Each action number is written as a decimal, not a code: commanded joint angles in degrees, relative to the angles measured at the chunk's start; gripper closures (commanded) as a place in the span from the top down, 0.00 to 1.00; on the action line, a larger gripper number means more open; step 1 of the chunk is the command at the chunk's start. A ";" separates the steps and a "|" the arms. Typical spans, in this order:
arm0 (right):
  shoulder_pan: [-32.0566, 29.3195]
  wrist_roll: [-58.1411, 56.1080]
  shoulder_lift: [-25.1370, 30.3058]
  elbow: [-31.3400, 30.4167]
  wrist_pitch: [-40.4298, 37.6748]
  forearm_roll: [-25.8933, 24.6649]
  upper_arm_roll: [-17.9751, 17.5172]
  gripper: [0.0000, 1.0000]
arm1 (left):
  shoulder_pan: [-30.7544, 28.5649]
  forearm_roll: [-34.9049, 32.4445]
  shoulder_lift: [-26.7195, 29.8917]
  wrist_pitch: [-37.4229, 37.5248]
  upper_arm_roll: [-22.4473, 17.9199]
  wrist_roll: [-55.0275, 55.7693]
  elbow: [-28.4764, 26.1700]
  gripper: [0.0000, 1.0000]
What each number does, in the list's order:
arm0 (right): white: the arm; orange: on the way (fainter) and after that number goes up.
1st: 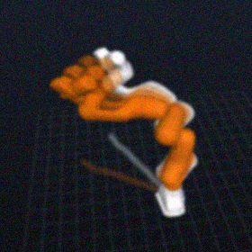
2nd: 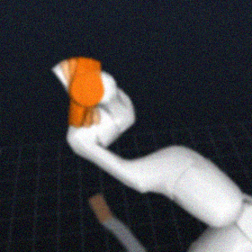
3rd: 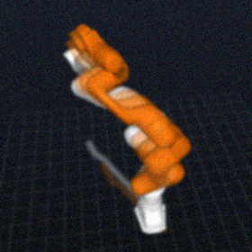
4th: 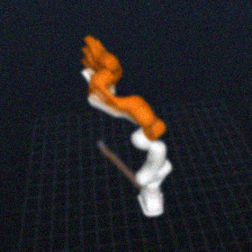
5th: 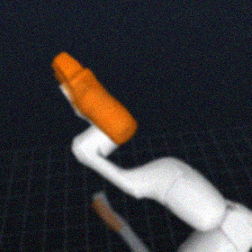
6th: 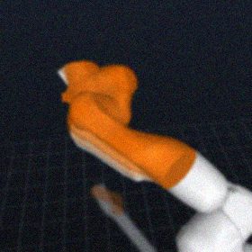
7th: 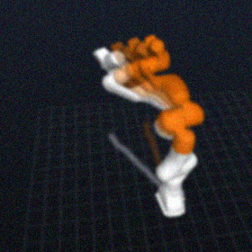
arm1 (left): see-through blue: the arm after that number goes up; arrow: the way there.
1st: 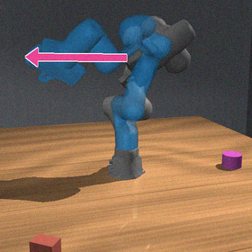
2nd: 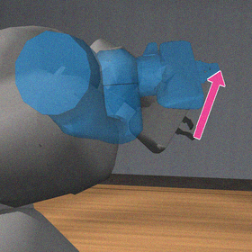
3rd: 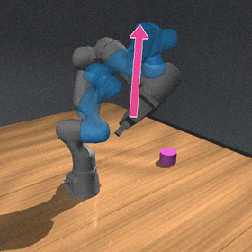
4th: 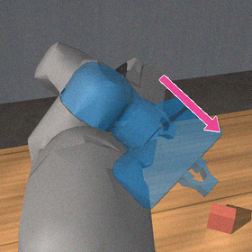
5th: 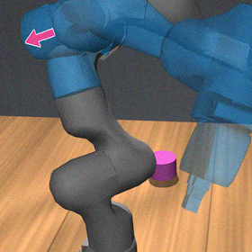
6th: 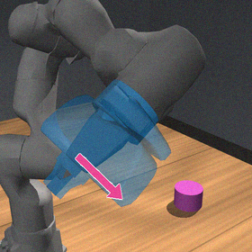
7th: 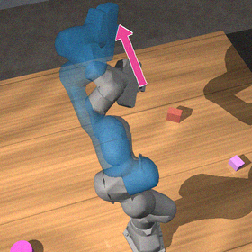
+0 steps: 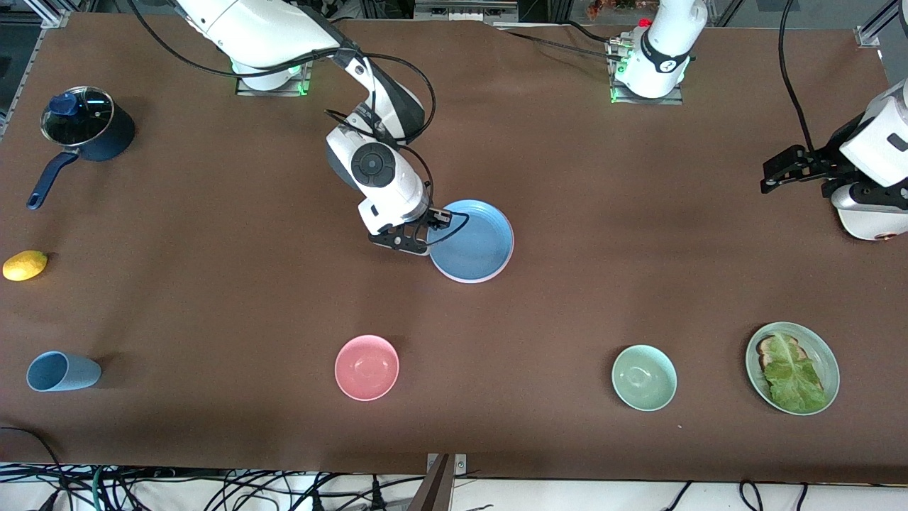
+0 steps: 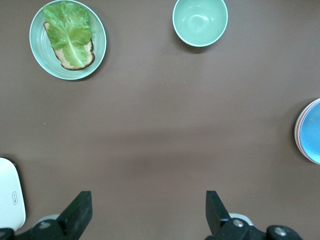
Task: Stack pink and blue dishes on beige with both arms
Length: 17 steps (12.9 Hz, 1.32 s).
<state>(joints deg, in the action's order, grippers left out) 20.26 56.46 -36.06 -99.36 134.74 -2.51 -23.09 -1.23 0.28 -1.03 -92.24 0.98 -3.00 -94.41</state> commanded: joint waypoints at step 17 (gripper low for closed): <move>-1.01 -37.00 13.20 22.97 -41.37 -0.31 23.34 1.00 | 0.09 -1.42 -0.02 0.22 0.25 0.36 0.81 1.00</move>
<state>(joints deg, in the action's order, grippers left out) 18.92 24.96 -23.79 -79.94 99.08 -3.50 -2.01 -1.22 0.27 -1.03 -92.24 0.98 -3.00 -94.41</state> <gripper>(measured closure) 0.000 0.000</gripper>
